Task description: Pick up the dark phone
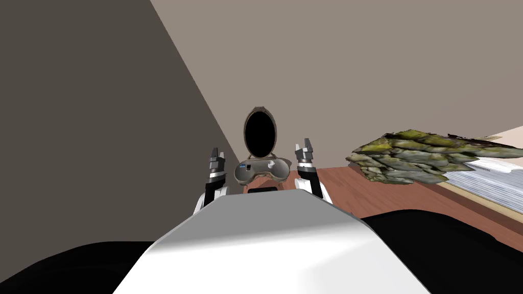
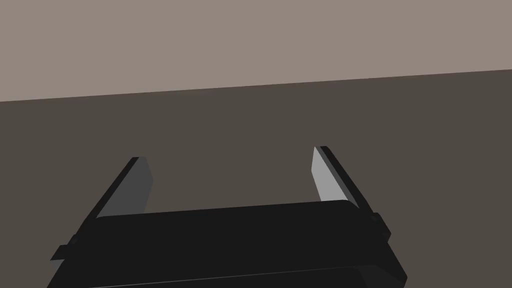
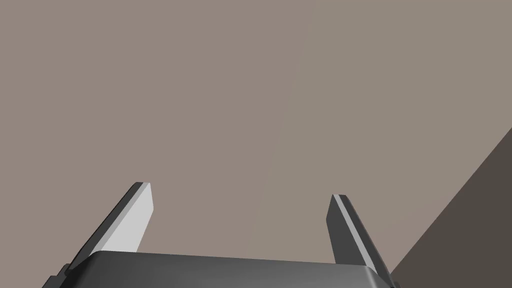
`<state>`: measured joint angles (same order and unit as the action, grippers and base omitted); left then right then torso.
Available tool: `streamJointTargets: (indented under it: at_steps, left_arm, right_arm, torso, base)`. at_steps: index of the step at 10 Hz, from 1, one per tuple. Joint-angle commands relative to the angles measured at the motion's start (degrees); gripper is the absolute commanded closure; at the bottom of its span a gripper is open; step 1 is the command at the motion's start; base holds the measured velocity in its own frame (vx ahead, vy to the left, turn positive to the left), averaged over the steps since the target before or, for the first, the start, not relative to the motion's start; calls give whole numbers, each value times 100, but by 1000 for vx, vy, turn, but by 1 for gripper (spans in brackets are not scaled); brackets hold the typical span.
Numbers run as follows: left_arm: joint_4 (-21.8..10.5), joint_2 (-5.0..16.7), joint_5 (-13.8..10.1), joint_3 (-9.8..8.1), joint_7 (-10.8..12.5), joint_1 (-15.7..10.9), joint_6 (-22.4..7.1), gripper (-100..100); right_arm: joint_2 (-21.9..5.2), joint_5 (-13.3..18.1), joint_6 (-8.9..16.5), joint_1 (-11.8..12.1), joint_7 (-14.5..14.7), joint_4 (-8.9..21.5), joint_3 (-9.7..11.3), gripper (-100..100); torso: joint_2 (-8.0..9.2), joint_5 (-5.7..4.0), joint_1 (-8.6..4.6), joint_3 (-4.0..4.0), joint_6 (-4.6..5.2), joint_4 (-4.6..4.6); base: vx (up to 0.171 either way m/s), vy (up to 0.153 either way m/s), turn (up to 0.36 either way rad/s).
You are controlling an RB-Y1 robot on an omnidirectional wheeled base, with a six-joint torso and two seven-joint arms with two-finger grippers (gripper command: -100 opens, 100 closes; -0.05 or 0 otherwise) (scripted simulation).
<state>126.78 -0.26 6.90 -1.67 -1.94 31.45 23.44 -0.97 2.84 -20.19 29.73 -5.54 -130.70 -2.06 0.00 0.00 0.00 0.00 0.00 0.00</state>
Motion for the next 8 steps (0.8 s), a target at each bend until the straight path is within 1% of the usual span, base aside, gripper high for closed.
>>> streamJointTargets:
  at_steps: [1,2,5,7,8]
  left_arm:
    - [-43,98,-52,12,-17,-23,-67,-100]
    - [-132,300,-166,29,-59,-78,-226,-100]
    - [-315,714,-430,57,-162,-207,-608,-100]
    - [-456,1027,-654,83,-253,-318,-898,-100]
    - [-531,1187,-776,102,-304,-379,-1096,-100]
  right_arm:
    - [0,0,0,0,0,0,0,0]
    - [0,0,0,0,0,0,0,0]
    - [0,0,0,0,0,0,0,0]
    - [0,0,0,0,0,0,0,0]
    - [0,0,0,0,0,0,0,0]
  torso:
    - [0,0,0,0,0,0]
    - [0,0,-2,0,0,0]
    - [-2,-2,-8,-1,1,-1]
    - [-4,-1,-6,-2,2,-1]
    - [-5,-1,-5,-3,2,-1]
  base:
    - [0,-9,-61]
    - [-3,-25,-119]
    - [5,-24,-122]
    - [10,-19,-152]
    - [9,-24,-163]
